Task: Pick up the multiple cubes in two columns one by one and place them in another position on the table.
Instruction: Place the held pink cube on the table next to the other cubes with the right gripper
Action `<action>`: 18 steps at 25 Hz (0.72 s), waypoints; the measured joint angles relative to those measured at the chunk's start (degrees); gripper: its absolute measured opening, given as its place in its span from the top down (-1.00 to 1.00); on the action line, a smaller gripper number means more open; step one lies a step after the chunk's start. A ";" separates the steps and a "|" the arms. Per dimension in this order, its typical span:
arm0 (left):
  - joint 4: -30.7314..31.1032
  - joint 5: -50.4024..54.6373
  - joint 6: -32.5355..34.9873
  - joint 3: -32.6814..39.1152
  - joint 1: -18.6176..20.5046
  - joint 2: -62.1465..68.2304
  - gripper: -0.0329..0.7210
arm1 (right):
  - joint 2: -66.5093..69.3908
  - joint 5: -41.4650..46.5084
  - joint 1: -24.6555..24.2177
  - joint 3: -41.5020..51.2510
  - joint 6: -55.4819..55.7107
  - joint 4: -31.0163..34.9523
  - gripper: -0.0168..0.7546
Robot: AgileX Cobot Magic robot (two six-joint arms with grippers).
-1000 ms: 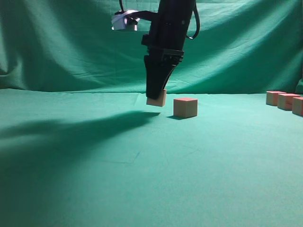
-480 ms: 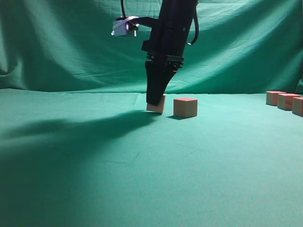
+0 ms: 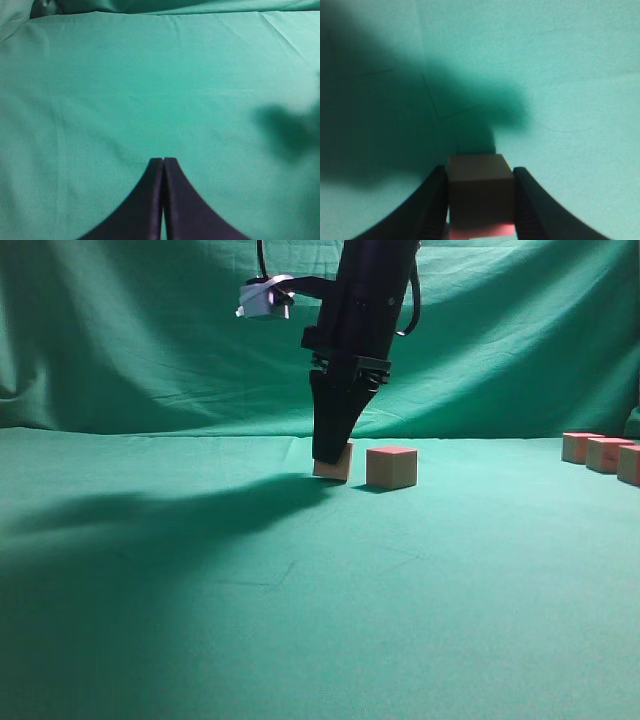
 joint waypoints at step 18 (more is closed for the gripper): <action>0.00 0.00 0.00 0.00 0.00 0.00 0.91 | 0.48 -1.07 0.00 -0.12 -0.60 -0.64 0.21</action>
